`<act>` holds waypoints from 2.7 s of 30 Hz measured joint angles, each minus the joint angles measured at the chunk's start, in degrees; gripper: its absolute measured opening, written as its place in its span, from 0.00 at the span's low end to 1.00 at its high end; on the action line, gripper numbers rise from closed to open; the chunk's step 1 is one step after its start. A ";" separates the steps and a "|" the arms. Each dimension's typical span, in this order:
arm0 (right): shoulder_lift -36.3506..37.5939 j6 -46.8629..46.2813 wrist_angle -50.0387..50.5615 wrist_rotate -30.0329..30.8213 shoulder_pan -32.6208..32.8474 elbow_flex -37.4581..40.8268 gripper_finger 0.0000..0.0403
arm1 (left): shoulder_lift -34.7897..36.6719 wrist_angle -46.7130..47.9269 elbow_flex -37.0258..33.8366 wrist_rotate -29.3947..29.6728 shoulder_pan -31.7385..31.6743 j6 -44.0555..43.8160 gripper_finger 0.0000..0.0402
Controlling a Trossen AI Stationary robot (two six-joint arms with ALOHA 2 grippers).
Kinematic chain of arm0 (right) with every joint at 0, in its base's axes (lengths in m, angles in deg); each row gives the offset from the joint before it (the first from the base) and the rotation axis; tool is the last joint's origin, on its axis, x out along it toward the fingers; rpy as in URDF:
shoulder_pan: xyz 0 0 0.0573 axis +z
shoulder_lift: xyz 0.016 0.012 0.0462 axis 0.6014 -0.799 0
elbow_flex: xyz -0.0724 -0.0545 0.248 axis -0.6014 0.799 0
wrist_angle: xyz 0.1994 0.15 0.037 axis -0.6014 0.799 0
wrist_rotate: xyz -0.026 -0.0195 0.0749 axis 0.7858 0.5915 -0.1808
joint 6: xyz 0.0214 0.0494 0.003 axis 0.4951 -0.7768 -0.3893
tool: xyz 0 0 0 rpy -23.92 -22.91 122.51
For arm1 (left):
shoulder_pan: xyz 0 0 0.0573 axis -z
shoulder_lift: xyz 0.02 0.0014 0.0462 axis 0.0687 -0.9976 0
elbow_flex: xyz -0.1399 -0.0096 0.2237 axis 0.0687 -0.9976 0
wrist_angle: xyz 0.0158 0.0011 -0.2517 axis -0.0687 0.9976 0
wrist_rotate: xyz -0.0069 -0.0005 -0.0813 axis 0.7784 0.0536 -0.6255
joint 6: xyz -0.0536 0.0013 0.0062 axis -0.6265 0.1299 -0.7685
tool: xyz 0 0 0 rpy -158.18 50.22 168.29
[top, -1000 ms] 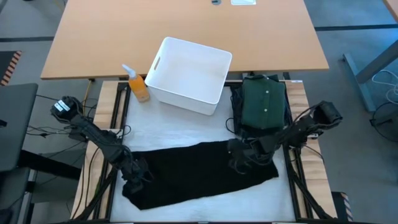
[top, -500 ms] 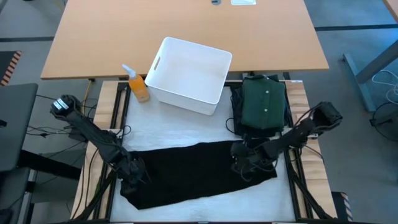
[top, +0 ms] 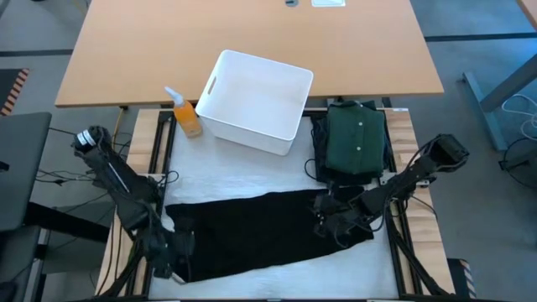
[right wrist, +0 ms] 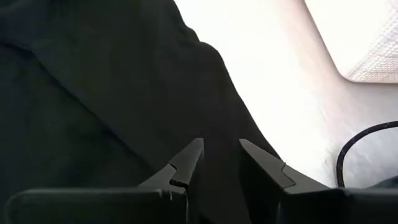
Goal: Fold laundry
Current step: Fold the black shirt
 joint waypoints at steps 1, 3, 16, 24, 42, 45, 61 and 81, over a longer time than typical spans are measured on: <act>-0.06 0.00 0.19 -0.05 0.15 0.01 0.30 | -1.30 -0.77 0.52 1.94 0.69 1.14 0.28; -0.09 -0.02 0.15 -0.07 0.01 0.02 0.30 | -3.97 -1.44 1.98 5.11 1.58 3.23 0.28; 0.15 -1.99 -0.45 -0.08 -0.53 0.02 0.30 | -24.78 5.76 15.71 6.87 1.52 17.15 0.28; 0.14 -2.13 -0.43 -0.23 -0.53 0.02 0.30 | -30.39 11.96 18.88 7.73 1.52 17.17 0.28; 0.13 -2.11 -0.43 -0.29 -0.51 0.02 0.30 | -30.48 11.27 16.57 1.66 1.23 14.41 0.26; 0.13 -2.10 -0.41 -0.32 -0.51 0.02 0.30 | -30.48 11.30 16.51 2.22 1.13 14.41 0.17; 0.13 -2.01 -0.41 -0.34 -0.51 0.02 0.30 | -30.44 28.66 33.46 11.89 -0.75 21.88 0.00; 0.13 -0.42 -9.09 -0.60 -0.02 0.04 0.30 | -29.48 53.16 31.01 20.77 -18.79 13.05 0.00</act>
